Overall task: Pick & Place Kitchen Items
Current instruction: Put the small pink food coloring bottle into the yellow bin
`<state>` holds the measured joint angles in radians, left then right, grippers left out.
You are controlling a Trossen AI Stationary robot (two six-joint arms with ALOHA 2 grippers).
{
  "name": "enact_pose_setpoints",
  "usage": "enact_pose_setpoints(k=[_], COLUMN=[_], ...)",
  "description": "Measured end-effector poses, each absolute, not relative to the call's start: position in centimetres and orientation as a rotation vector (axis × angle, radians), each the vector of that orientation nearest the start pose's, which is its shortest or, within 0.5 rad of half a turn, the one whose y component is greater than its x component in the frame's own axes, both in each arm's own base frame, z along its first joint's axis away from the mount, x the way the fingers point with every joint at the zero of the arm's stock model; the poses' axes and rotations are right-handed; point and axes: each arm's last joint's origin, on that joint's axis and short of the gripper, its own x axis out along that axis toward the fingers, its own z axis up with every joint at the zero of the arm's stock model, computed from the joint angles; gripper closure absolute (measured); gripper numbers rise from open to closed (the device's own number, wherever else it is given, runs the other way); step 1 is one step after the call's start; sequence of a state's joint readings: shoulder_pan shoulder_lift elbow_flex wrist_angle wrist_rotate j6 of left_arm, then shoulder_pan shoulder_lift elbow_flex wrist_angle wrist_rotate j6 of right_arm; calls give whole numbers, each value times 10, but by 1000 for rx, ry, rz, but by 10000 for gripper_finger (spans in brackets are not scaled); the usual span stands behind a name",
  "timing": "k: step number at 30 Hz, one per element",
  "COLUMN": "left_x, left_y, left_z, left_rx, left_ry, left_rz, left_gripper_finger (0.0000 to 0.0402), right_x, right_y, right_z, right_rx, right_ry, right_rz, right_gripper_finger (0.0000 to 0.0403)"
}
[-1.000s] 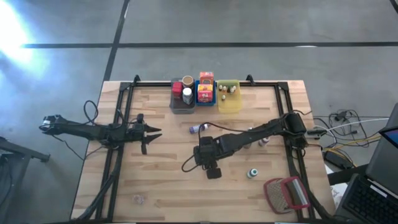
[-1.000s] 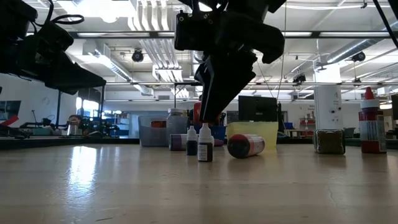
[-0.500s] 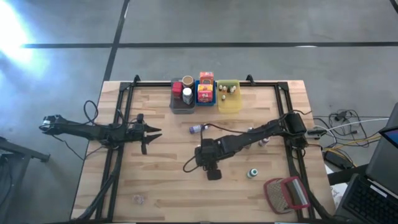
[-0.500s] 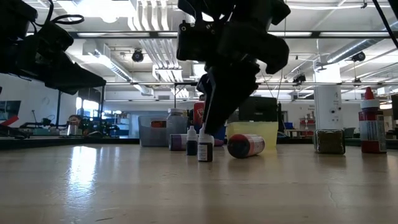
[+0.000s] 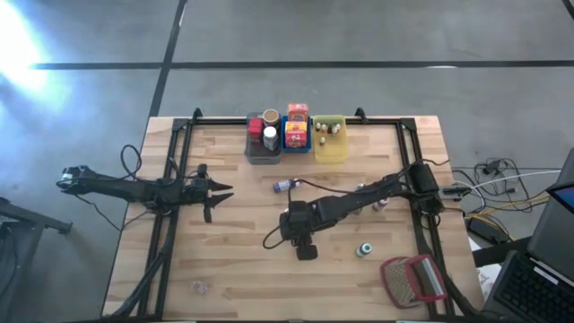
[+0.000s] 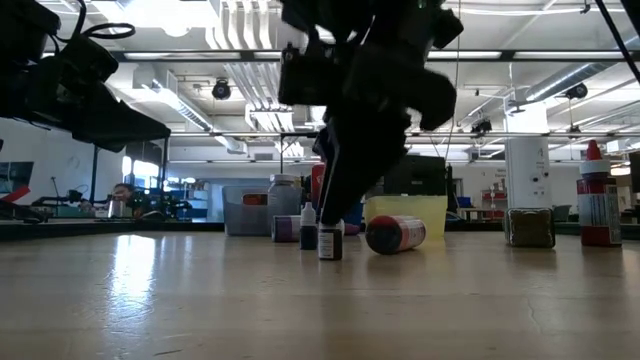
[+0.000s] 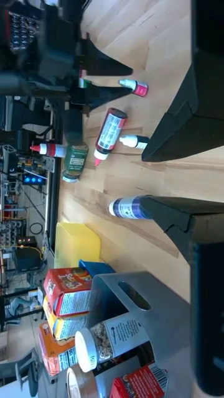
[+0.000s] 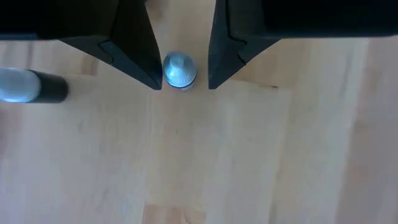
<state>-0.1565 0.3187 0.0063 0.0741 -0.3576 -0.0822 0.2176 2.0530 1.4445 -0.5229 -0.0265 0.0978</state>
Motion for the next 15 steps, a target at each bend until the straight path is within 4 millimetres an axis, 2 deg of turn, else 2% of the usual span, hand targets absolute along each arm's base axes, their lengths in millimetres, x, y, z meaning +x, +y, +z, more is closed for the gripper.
enact_pose_setpoints(k=[5, 11, 15], left_x=[113, 113, 113], left_y=[-8, -8, -8], left_z=[146, 146, 146], left_rx=[-21, -21, -21], left_ry=[223, 222, 223], left_rz=[209, 209, 210], left_gripper_finger=[293, 293, 293], right_x=[411, 411, 411], right_y=[90, 91, 91], right_z=[143, 144, 147], right_rx=[-25, -21, -16], right_ry=[1178, 1172, 1163], right_rz=[156, 155, 153], right_gripper_finger=[297, 312, 302])
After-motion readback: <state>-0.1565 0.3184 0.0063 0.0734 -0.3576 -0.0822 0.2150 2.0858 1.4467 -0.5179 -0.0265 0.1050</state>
